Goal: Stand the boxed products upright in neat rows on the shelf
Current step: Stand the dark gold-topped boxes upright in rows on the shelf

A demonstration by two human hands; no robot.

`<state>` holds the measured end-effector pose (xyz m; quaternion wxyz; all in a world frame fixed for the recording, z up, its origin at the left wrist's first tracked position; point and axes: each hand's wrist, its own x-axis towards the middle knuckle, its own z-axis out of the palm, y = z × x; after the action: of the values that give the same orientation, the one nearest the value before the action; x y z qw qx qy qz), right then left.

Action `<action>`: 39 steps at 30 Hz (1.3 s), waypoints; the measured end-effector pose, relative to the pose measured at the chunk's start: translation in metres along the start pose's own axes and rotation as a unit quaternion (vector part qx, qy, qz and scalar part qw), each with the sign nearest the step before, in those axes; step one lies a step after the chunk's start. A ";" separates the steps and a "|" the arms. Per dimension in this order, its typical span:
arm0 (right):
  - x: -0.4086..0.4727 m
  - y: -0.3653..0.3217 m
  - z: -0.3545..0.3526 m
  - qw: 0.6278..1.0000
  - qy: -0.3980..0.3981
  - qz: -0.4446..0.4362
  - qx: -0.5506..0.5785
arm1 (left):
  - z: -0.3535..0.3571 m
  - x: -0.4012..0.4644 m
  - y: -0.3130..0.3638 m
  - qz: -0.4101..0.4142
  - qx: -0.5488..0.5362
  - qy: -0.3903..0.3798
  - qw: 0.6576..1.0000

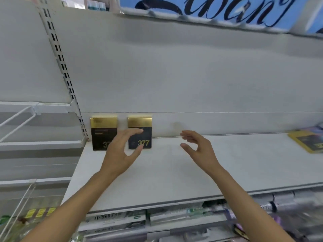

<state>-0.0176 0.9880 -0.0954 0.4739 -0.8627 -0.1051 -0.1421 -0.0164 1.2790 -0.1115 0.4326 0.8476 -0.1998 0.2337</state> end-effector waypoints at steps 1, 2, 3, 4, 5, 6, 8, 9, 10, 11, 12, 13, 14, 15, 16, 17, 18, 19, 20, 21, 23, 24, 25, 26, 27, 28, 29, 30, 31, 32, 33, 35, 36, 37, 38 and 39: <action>-0.010 0.001 -0.014 1.000 -0.001 -0.005 -0.004 | 0.012 0.004 0.017 0.003 -0.014 -0.036 0.999; -0.020 0.001 -0.028 1.000 -0.001 -0.008 -0.010 | 0.025 0.008 0.033 0.006 -0.027 -0.064 0.998; -0.030 0.003 -0.042 1.000 0.000 -0.012 -0.017 | 0.039 0.011 0.049 0.009 -0.040 -0.085 0.996; -0.040 0.006 -0.057 1.000 0.003 -0.016 -0.025 | 0.054 0.014 0.064 0.012 -0.052 -0.100 0.994; -0.050 0.009 -0.072 0.999 0.006 -0.019 -0.035 | 0.070 0.015 0.078 0.014 -0.061 -0.114 0.991; -0.061 0.013 -0.087 0.999 0.010 -0.020 -0.047 | 0.086 0.016 0.091 0.016 -0.068 -0.130 0.989; -0.083 0.023 -0.122 0.998 0.019 -0.017 -0.066 | 0.118 0.015 0.117 0.025 -0.080 -0.155 0.984; -0.095 0.029 -0.141 0.997 0.025 -0.014 -0.072 | 0.135 0.013 0.131 0.028 -0.091 -0.165 0.982; -0.107 0.036 -0.160 0.997 0.031 -0.011 -0.076 | 0.152 0.011 0.145 0.029 -0.104 -0.174 0.979; -0.119 0.043 -0.179 0.996 0.039 -0.008 -0.079 | 0.169 0.008 0.160 0.034 -0.116 -0.182 0.976; -0.131 0.050 -0.199 0.996 0.045 -0.003 -0.080 | 0.186 0.005 0.175 0.042 -0.124 -0.188 0.973; -0.143 0.057 -0.219 0.996 0.052 0.005 -0.079 | 0.203 0.002 0.190 0.050 -0.132 -0.195 0.971; -0.155 0.063 -0.238 0.995 0.059 0.014 -0.079 | 0.220 -0.002 0.205 0.055 -0.141 -0.201 0.968; -0.167 0.069 -0.256 0.994 0.065 0.019 -0.082 | 0.237 -0.005 0.221 0.059 -0.150 -0.207 0.965; -0.177 0.076 -0.274 0.993 0.070 0.021 -0.087 | 0.253 -0.008 0.237 0.064 -0.158 -0.211 0.963; -0.188 0.083 -0.291 0.993 0.073 0.024 -0.093 | 0.268 -0.011 0.251 0.070 -0.164 -0.215 0.960; -0.198 0.089 -0.308 0.992 0.077 0.030 -0.098 | 0.283 -0.013 0.266 0.076 -0.170 -0.219 0.958; -0.208 0.095 -0.323 0.991 0.082 0.036 -0.100 | 0.298 -0.015 0.280 0.081 -0.177 -0.224 0.955; -0.217 0.101 -0.339 0.990 0.088 0.044 -0.100 | 0.311 -0.017 0.294 0.085 -0.184 -0.231 0.952; -0.226 0.107 -0.353 0.989 0.094 0.051 -0.099 | 0.325 -0.018 0.306 0.089 -0.190 -0.238 0.948; -0.240 0.119 -0.379 0.988 0.106 0.063 -0.094 | 0.350 -0.020 0.327 0.099 -0.197 -0.249 0.943; -0.245 0.125 -0.390 0.987 0.112 0.068 -0.095 | 0.361 -0.020 0.336 0.102 -0.200 -0.255 0.940; -0.250 0.131 -0.401 0.986 0.119 0.070 -0.099 | 0.373 -0.019 0.344 0.106 -0.203 -0.261 0.938; -0.253 0.137 -0.411 0.984 0.125 0.074 -0.104 | 0.383 -0.018 0.352 0.109 -0.205 -0.267 0.935; -0.255 0.143 -0.420 0.982 0.132 0.078 -0.107 | 0.394 -0.015 0.358 0.112 -0.205 -0.272 0.933; -0.257 0.149 -0.429 0.981 0.138 0.082 -0.107 | 0.405 -0.012 0.363 0.115 -0.205 -0.278 0.931; -0.257 0.156 -0.437 0.980 0.143 0.086 -0.108 | 0.416 -0.009 0.366 0.118 -0.204 -0.283 0.930; -0.256 0.163 -0.444 0.979 0.146 0.089 -0.111 | 0.427 -0.004 0.369 0.120 -0.205 -0.289 0.927; -0.255 0.171 -0.451 0.978 0.148 0.093 -0.115 | 0.438 0.001 0.371 0.122 -0.206 -0.293 0.926; -0.252 0.179 -0.458 0.977 0.148 0.097 -0.119 | 0.449 0.007 0.373 0.124 -0.206 -0.296 0.924; -0.249 0.187 -0.465 0.976 0.148 0.100 -0.122 | 0.461 0.014 0.374 0.123 -0.205 -0.297 0.925; -0.240 0.203 -0.479 0.975 0.144 0.106 -0.135 | 0.487 0.030 0.376 0.116 -0.207 -0.293 0.926; -0.234 0.213 -0.488 0.973 0.140 0.110 -0.145 | 0.501 0.039 0.376 0.113 -0.207 -0.290 0.927; -0.227 0.222 -0.497 0.972 0.135 0.115 -0.151 | 0.514 0.050 0.377 0.105 -0.207 -0.287 0.929; -0.220 0.231 -0.506 0.972 0.132 0.120 -0.155 | 0.529 0.062 0.376 0.092 -0.206 -0.287 0.931; -0.212 0.239 -0.517 0.971 0.133 0.123 -0.157 | 0.543 0.074 0.375 0.080 -0.205 -0.287 0.932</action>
<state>-0.2156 0.4136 -0.0933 0.3557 -0.9062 0.0892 -0.2106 -0.0379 0.6148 -0.1099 0.5007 0.7528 -0.4261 -0.0313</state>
